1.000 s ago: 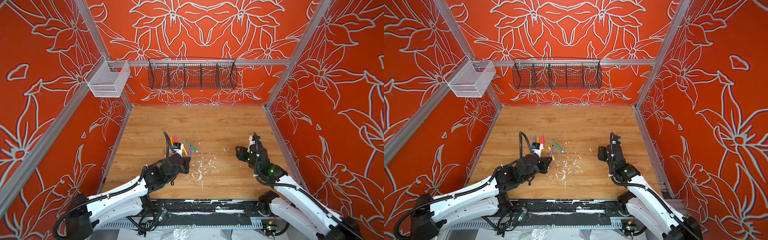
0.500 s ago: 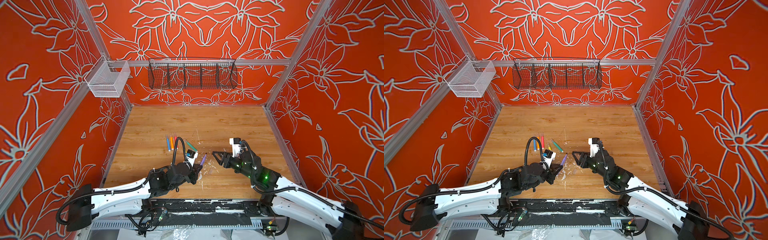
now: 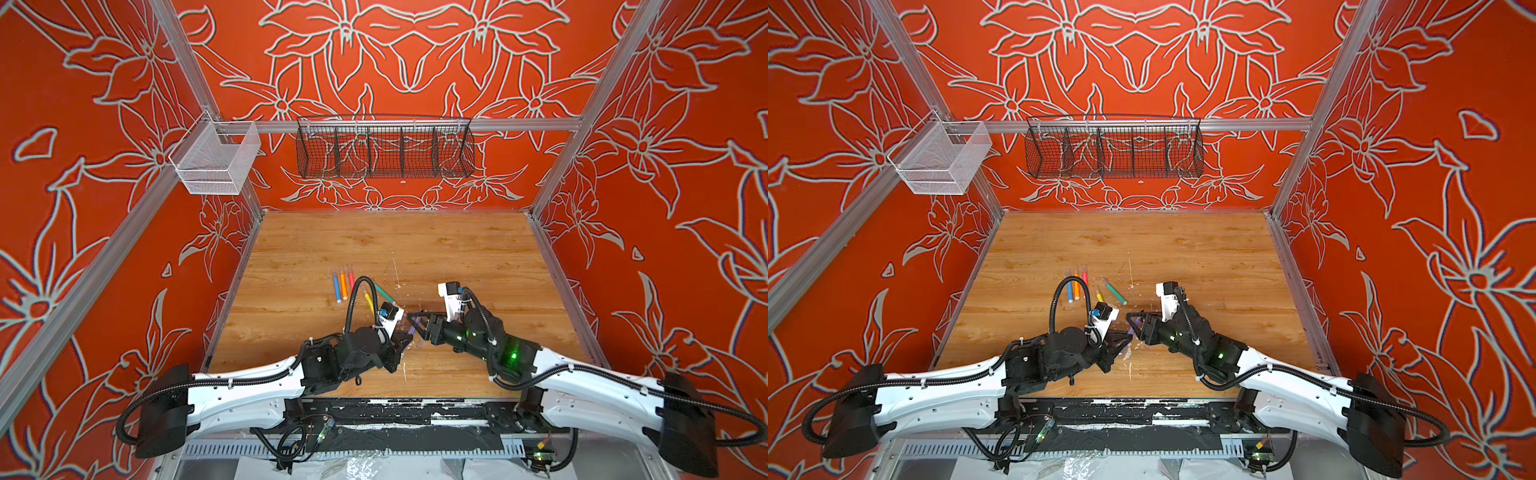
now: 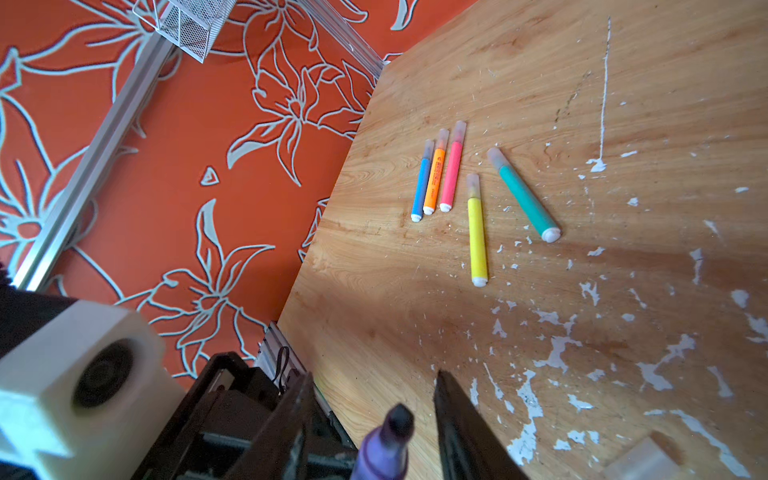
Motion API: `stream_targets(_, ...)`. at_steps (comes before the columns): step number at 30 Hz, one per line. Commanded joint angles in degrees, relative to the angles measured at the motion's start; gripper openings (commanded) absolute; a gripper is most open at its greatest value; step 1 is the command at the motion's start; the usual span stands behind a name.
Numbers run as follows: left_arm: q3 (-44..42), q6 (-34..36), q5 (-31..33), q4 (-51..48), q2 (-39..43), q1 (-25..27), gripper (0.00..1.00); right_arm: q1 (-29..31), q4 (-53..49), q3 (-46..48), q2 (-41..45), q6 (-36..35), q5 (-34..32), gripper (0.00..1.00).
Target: Insert the pens into the pen caps
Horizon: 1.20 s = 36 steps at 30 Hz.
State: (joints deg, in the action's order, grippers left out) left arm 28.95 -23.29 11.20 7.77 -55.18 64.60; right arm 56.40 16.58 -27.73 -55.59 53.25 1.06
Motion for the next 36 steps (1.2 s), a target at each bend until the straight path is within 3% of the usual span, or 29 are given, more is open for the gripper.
stream_targets(1,-1.2,1.0,-0.7,3.0,0.2,0.4,0.00,0.8,2.8,-1.9,-1.4,1.0,-1.3,0.44)
stream_targets(15,-2.6,1.0,0.2,3.8,2.0,0.5,0.00,1.8,3.2,-1.9,-2.1,1.5,-3.1,0.30)
stream_targets(21,-3.1,0.2,2.5,3.9,3.1,0.5,0.00,2.6,2.7,-1.7,-2.2,1.8,-3.5,0.37)
stream_targets(26,-2.9,0.3,3.0,4.4,3.6,0.5,0.00,3.4,3.2,-1.8,-2.8,1.9,-3.8,0.36)
stream_targets(30,-2.7,0.6,2.0,5.2,3.2,0.5,0.00,4.3,3.8,-2.5,-3.8,1.8,-3.9,0.28)
stream_targets(36,-3.1,0.5,1.8,5.7,3.4,0.6,0.00,4.8,3.5,-3.7,-5.0,1.6,-4.3,0.08)
